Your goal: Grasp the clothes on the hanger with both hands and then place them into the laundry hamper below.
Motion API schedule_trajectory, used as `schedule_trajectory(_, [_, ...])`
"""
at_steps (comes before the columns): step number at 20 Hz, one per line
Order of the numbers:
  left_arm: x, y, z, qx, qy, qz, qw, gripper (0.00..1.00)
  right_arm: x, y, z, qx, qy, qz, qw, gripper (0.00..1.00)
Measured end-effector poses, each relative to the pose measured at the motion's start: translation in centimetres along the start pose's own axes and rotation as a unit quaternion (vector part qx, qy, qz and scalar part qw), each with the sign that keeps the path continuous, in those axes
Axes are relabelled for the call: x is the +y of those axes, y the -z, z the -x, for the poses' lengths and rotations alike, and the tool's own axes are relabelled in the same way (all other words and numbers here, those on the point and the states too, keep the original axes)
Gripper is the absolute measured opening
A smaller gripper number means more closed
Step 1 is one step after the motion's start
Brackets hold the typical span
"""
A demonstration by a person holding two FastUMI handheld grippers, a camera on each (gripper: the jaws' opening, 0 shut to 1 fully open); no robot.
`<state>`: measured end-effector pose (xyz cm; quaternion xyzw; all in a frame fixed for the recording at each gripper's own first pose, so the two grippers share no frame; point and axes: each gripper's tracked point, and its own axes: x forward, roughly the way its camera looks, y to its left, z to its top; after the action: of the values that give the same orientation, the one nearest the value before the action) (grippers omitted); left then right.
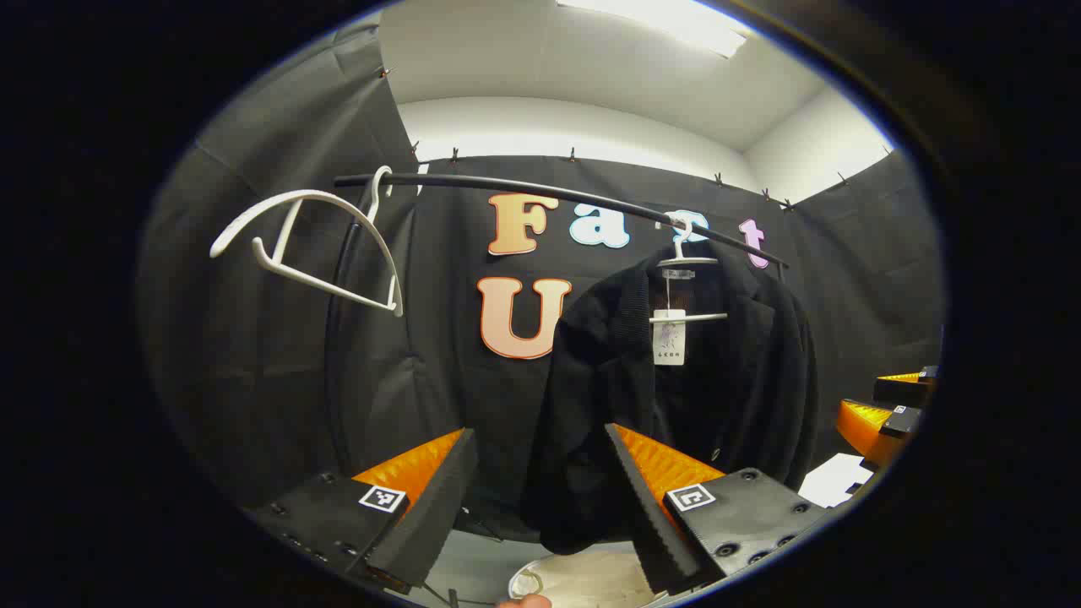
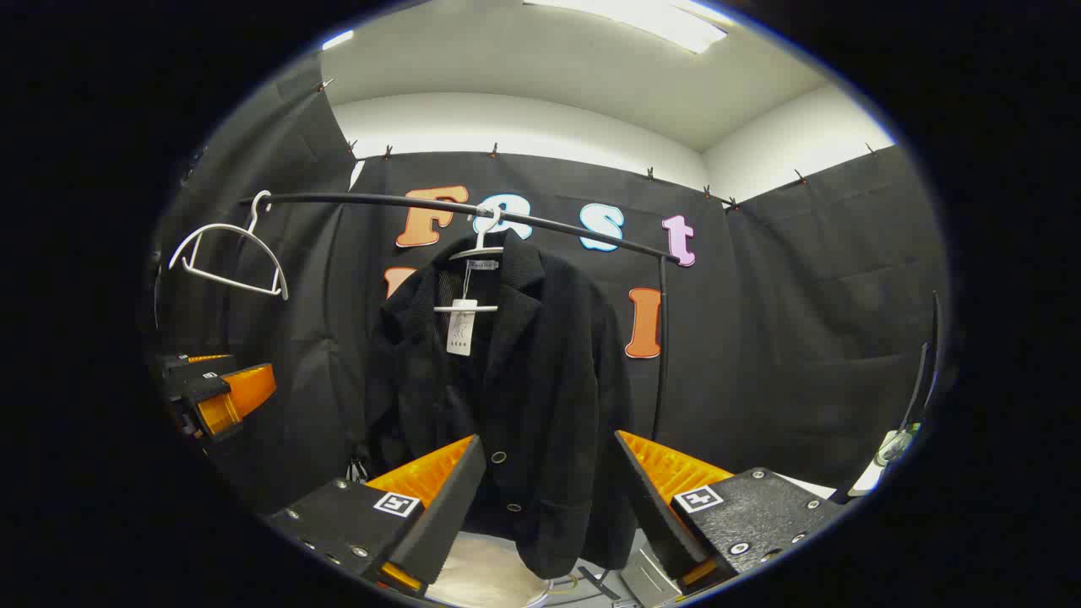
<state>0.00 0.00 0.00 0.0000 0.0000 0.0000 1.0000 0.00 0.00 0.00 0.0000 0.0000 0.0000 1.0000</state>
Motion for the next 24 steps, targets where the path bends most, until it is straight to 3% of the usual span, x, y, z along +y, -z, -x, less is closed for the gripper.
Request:
schedule_trajectory(3, [-0.3,-0.1,-0.3,-0.001,0.006,0.002,1.000,0.96,-0.2,0.1,0.1,0.001,0.005,0.002,1.000,0.94])
schedule_trajectory(5, [-0.4,-0.1,-0.4,0.000,0.008,0.001,1.000,0.93,-0.3,0.1,0.1,0.002,0.009,0.001,1.000,0.94])
schedule_trajectory(6, [-0.4,-0.1,-0.4,-0.001,0.009,0.001,1.000,0.97,-0.3,0.2,0.1,0.003,0.009,-0.001,1.000,0.94])
schedule_trajectory(7, [-0.4,-0.1,-0.5,-0.001,0.009,0.001,1.000,0.93,-0.2,0.2,0.1,0.004,0.010,-0.002,1.000,0.94])
schedule_trajectory(12, [0.1,-0.2,-0.2,-0.002,0.009,0.000,1.000,0.93,0.1,0.3,0.3,0.003,0.010,-0.004,1.000,0.94])
schedule_trajectory(14, [0.4,-0.1,-0.2,-0.001,0.007,0.002,1.000,1.00,0.3,0.4,0.4,0.005,0.009,-0.004,1.000,0.94])
schedule_trajectory(16, [0.5,-0.1,0.0,-0.001,0.005,0.005,1.000,0.93,0.4,0.6,0.5,0.008,0.007,-0.002,1.000,0.94])
schedule_trajectory(21, [1.0,0.0,0.0,0.001,0.001,0.007,1.000,0.93,1.8,1.3,-0.7,0.018,-0.007,-0.007,1.000,0.94])
schedule_trajectory(22, [1.2,0.0,0.0,0.001,-0.001,0.008,1.000,0.97,2.1,1.2,-1.3,0.018,-0.010,-0.009,1.000,0.94])
schedule_trajectory(24, [1.6,0.1,0.1,0.000,-0.004,0.010,1.000,0.93,2.9,1.2,-2.7,0.020,-0.016,-0.018,1.000,0.93])
